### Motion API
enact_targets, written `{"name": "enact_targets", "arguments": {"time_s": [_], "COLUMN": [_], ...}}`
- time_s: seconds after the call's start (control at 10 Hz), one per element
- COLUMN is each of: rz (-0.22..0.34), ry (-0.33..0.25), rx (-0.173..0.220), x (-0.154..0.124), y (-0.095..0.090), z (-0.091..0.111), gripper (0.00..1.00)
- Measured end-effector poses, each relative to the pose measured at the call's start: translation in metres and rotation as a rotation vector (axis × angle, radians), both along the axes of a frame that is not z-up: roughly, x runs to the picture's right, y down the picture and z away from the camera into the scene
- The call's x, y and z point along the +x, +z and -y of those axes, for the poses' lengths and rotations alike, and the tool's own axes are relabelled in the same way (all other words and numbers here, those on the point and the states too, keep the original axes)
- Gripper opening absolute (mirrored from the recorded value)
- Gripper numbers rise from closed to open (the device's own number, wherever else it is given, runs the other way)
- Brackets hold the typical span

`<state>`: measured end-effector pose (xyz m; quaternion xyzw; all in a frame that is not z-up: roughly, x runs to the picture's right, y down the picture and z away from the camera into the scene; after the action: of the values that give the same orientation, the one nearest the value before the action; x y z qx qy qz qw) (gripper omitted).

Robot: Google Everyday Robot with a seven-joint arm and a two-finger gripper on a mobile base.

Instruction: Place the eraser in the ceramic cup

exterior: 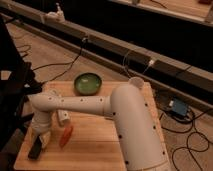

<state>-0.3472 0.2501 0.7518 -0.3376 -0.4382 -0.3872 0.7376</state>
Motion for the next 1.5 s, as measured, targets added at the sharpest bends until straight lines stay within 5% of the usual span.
{"name": "enact_targets", "arguments": {"time_s": [0.5, 1.0, 1.5], "rz": [-0.144, -0.364, -0.376], "ry": [0.186, 0.445, 0.465], "rx": [0.044, 0.063, 0.063], "x": [0.038, 0.153, 0.159], "y": [-0.011, -0.027, -0.031], "z": [0.054, 0.097, 0.096], "gripper": [0.0, 0.0, 0.0]}}
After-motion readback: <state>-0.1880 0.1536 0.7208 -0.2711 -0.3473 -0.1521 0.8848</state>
